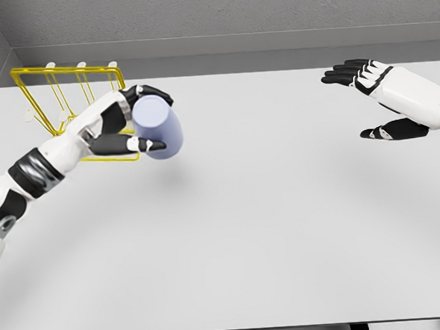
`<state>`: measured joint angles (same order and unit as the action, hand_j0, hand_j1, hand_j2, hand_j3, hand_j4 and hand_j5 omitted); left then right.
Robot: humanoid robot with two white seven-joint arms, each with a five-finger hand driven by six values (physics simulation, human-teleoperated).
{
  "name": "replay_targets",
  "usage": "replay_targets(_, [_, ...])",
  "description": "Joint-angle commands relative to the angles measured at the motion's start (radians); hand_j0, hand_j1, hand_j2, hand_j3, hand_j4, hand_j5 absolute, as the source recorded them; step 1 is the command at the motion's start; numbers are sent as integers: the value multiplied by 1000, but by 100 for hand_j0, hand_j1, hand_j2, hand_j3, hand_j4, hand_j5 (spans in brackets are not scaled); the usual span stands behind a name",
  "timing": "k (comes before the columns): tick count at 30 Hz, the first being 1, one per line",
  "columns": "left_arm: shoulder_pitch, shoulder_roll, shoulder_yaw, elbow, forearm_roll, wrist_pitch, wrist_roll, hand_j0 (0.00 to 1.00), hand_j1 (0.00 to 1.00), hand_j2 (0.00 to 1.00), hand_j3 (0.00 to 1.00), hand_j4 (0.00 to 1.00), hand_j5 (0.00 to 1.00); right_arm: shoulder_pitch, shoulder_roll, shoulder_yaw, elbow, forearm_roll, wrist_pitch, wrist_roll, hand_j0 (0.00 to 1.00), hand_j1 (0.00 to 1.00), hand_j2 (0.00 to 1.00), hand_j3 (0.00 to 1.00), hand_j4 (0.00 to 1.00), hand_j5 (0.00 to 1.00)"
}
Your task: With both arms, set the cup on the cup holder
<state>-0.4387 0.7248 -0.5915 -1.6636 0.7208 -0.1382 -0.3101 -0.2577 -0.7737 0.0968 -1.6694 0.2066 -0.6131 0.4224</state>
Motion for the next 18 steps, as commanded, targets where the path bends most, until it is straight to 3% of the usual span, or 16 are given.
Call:
replay_targets(1, [0,11,15,-2,6,0,0,61,61,61,61,61,61,0,-1,0,2,-7,2,-1,100,100,100,100,100,100])
replay_targets(18, [0,67,67,21,63,-17,0,61,61,61,61,61,61,0,-1,0,2,-7,2,-1,100,100,100,100,100,100])
